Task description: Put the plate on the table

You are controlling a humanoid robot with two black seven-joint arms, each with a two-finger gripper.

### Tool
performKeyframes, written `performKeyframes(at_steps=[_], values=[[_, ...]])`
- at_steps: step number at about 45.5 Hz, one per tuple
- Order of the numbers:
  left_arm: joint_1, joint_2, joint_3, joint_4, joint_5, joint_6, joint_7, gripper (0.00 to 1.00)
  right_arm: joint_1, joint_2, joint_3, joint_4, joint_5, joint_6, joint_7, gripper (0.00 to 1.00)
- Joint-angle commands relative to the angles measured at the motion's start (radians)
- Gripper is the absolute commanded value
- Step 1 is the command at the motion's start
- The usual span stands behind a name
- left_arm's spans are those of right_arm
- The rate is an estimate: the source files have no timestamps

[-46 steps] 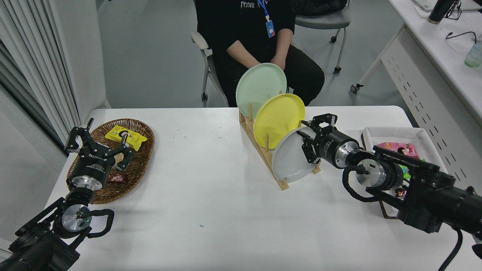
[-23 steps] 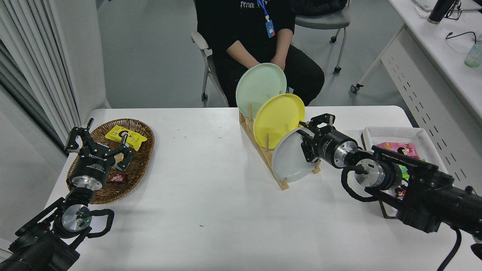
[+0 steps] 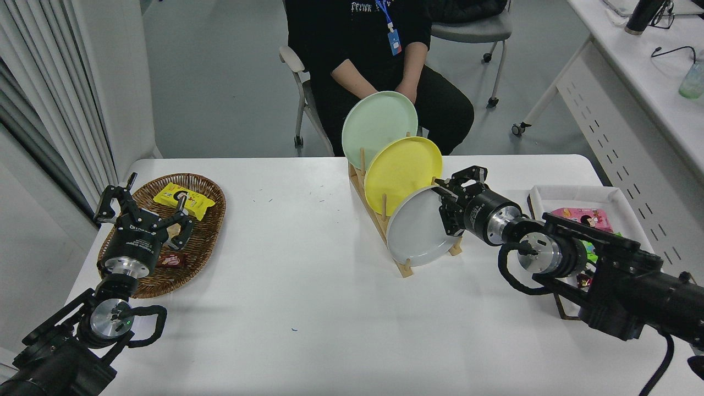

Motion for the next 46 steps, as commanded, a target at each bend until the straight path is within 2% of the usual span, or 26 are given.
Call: performKeyframes(at_steps=[1, 4, 46], values=[[0.000, 0.000, 0.000, 0.000, 0.000, 0.000, 0.001, 0.98, 0.000, -0.001, 0.010, 0.007, -0.002, 0.003, 0.000, 0.03], [0.000, 0.000, 0.000, 0.000, 0.000, 0.000, -0.001, 0.98, 0.000, -0.004, 0.015, 0.010, -0.002, 0.003, 0.000, 0.00], [0.000, 0.000, 0.000, 0.000, 0.000, 0.000, -0.001, 0.98, 0.006, -0.194, 0.058, 0.265, 0.090, 0.002, -0.001, 0.00]])
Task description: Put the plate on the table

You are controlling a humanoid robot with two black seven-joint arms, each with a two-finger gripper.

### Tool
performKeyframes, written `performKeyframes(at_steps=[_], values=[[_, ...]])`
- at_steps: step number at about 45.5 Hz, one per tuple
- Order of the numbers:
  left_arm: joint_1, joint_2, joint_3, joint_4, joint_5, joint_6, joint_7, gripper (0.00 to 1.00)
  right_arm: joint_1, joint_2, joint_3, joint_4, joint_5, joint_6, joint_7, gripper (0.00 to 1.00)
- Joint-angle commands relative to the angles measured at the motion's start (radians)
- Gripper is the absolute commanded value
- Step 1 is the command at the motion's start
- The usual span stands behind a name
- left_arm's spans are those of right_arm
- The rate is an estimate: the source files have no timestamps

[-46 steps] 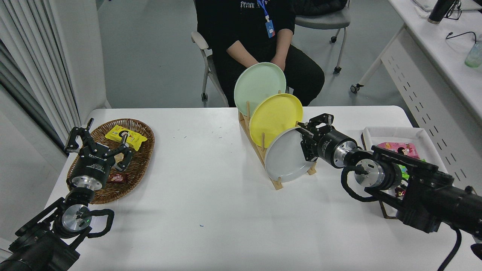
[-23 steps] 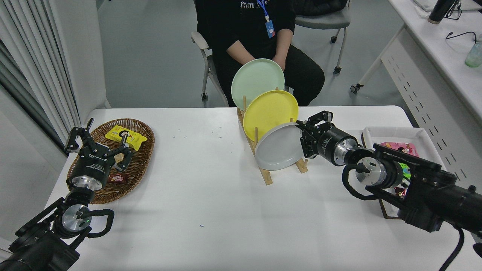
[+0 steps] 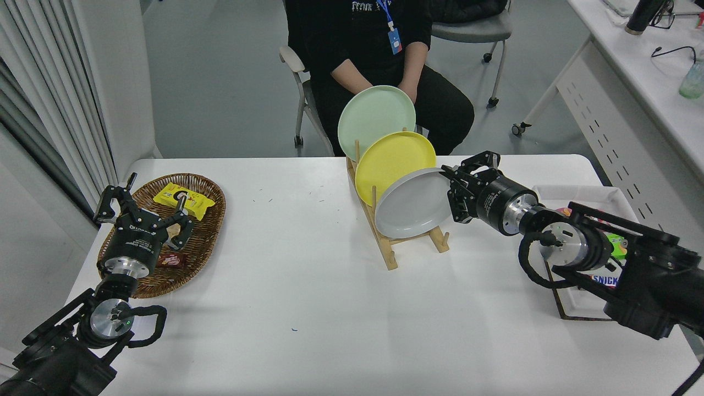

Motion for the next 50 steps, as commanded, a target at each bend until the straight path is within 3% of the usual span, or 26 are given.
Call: performKeyframes(at_steps=[1, 31, 50], values=[[0.000, 0.000, 0.000, 0.000, 0.000, 0.000, -0.001, 0.98, 0.002, -0.046, 0.007, 0.066, 0.030, 0.011, 0.001, 0.00], [0.000, 0.000, 0.000, 0.000, 0.000, 0.000, -0.001, 0.98, 0.104, -0.048, 0.092, 0.112, 0.028, 0.094, 0.003, 0.00], [0.000, 0.000, 0.000, 0.000, 0.000, 0.000, -0.001, 0.98, 0.152, 0.055, 0.144, 0.073, 0.051, 0.080, 0.010, 0.00]])
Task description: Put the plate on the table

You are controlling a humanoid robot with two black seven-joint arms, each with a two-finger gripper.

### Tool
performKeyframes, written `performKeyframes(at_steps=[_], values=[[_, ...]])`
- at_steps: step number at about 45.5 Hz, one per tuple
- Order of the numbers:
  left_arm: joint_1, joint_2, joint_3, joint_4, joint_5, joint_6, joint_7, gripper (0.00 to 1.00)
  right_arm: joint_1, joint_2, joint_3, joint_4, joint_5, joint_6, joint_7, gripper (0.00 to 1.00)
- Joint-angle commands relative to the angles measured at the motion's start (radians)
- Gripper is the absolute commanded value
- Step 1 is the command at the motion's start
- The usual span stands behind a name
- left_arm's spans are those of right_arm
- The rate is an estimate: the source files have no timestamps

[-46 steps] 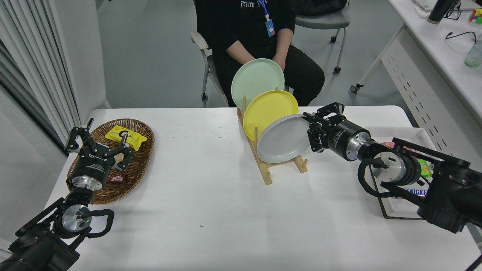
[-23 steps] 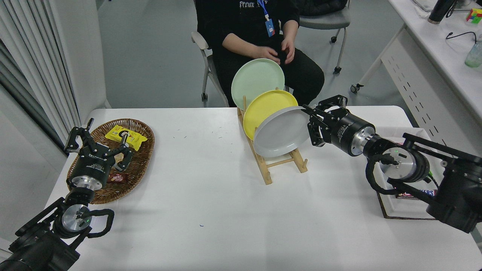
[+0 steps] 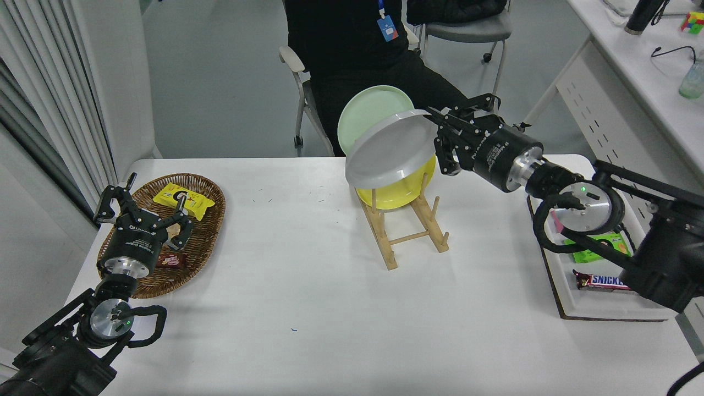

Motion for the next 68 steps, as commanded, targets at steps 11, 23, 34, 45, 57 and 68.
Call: performKeyframes(at_steps=[11, 23, 34, 45, 57, 68], values=[[0.000, 0.000, 0.000, 0.000, 0.000, 0.000, 0.001, 0.98, 0.019, 0.119, 0.046, -0.074, 0.096, -0.002, 0.009, 0.00], [0.000, -0.001, 0.000, 0.000, 0.000, 0.000, 0.000, 0.98, 0.028, 0.132, 0.037, -0.091, 0.173, -0.032, 0.007, 0.00], [0.000, 0.000, 0.000, 0.000, 0.000, 0.000, 0.000, 0.98, 0.046, 0.153, 0.032, -0.090, 0.190, -0.052, 0.003, 0.00], [0.000, 0.000, 0.000, 0.000, 0.000, 0.000, 0.001, 0.98, 0.051, 0.191, 0.043, -0.092, 0.234, -0.057, -0.138, 0.00], [0.000, 0.000, 0.000, 0.000, 0.000, 0.000, 0.000, 0.98, 0.083, 0.201, 0.047, -0.089, 0.395, -0.106, -0.345, 0.00], [0.000, 0.000, 0.000, 0.000, 0.000, 0.000, 0.001, 0.98, 0.073, 0.216, 0.047, -0.095, 0.464, -0.172, -0.502, 0.00]])
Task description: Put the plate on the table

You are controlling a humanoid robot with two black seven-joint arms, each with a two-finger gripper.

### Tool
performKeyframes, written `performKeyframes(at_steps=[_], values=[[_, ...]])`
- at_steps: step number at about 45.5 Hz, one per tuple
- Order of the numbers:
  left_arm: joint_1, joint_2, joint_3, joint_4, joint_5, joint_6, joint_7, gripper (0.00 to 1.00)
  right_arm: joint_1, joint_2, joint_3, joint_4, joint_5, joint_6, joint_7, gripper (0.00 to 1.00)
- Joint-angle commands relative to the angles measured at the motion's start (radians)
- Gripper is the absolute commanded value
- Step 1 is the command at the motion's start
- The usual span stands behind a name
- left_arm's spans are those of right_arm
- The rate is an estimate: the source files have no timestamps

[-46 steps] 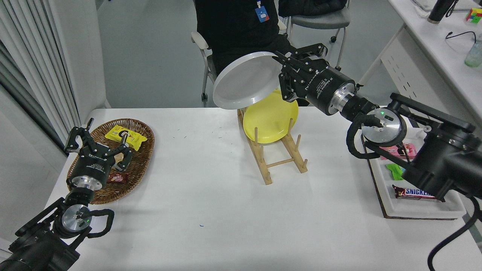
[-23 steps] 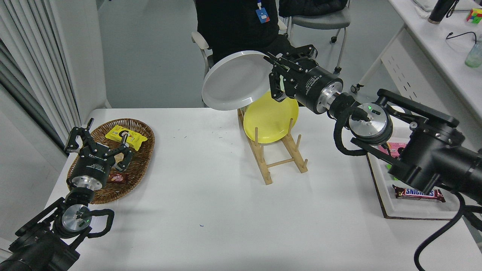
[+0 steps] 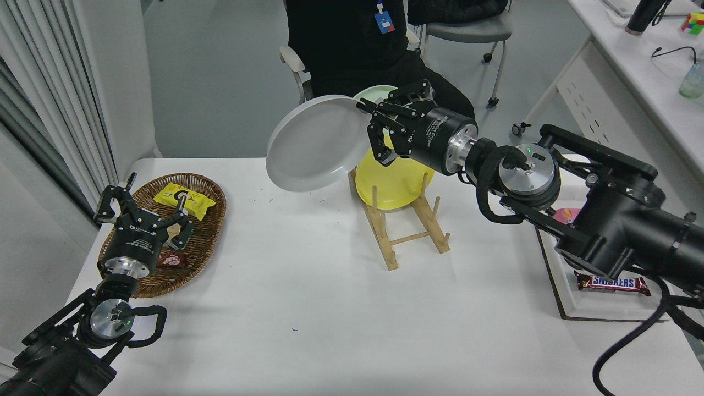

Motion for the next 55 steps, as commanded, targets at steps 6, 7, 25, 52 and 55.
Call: performKeyframes(at_steps=[6, 7, 25, 52, 55], values=[[0.000, 0.000, 0.000, 0.000, 0.000, 0.000, 0.001, 0.98, -0.004, 0.052, 0.026, -0.032, 0.137, -0.303, -0.284, 0.00], [0.000, 0.000, 0.000, 0.000, 0.000, -0.001, 0.000, 0.98, -0.004, 0.065, 0.043, -0.044, 0.138, -0.358, -0.307, 0.00], [0.000, 0.000, 0.000, 0.000, 0.000, 0.000, 0.001, 0.98, 0.044, 0.257, 0.230, -0.278, 0.135, -0.565, -0.385, 0.00], [0.000, 0.000, 0.000, 0.000, 0.000, 0.000, 0.001, 0.98, -0.048, 0.310, 0.223, -0.397, 0.082, -0.565, -0.385, 0.00], [0.000, 0.000, 0.000, 0.000, 0.000, 0.000, 0.000, 0.98, -0.060, 0.312, 0.223, -0.400, 0.082, -0.565, -0.385, 0.00]])
